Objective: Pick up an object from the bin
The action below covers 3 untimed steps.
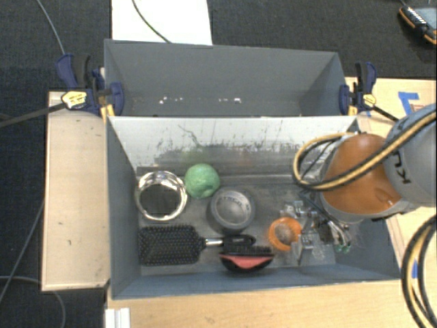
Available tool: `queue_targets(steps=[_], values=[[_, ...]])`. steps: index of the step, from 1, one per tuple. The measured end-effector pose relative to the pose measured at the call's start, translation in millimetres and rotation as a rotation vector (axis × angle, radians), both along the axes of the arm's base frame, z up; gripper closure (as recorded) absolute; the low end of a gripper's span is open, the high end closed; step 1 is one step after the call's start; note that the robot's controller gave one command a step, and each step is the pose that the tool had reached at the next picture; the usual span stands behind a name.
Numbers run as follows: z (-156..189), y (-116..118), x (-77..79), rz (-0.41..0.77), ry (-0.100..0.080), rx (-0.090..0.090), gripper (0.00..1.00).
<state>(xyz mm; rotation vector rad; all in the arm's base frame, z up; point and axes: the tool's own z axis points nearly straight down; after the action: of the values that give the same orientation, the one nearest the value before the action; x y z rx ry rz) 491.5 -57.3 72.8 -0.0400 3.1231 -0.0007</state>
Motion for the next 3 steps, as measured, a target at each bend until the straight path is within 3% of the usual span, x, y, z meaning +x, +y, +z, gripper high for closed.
queue_targets(steps=[3], values=[[29.8,0.1,0.5,0.005,-0.004,-0.001,1.0]])
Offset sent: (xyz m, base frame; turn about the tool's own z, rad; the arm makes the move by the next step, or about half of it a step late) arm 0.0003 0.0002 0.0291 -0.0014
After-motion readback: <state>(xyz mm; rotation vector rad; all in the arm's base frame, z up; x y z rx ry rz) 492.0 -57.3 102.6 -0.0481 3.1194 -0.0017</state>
